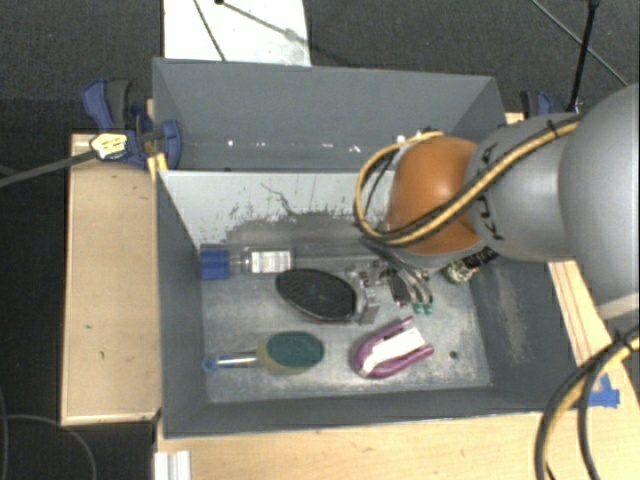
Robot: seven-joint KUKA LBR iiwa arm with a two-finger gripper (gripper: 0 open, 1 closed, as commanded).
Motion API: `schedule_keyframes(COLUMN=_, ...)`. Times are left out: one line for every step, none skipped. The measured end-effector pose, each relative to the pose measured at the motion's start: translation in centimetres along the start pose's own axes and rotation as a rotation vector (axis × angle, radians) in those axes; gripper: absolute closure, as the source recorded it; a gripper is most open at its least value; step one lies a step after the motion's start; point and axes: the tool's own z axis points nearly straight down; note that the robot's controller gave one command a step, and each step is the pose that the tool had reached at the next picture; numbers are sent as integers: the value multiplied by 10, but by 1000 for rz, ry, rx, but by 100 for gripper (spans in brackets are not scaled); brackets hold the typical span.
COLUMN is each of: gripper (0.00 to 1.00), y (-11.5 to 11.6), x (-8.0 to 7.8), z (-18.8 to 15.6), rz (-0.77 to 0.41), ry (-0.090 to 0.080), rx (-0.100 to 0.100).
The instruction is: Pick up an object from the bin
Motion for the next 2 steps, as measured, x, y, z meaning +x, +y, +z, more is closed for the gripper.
schedule_keyframes(gripper=100, y=-5, x=0, z=-182, rz=-26, ry=-9, rx=1)
schedule_keyframes(gripper=100, y=-10, x=-17, z=-138, rz=7, ry=2, rx=0)
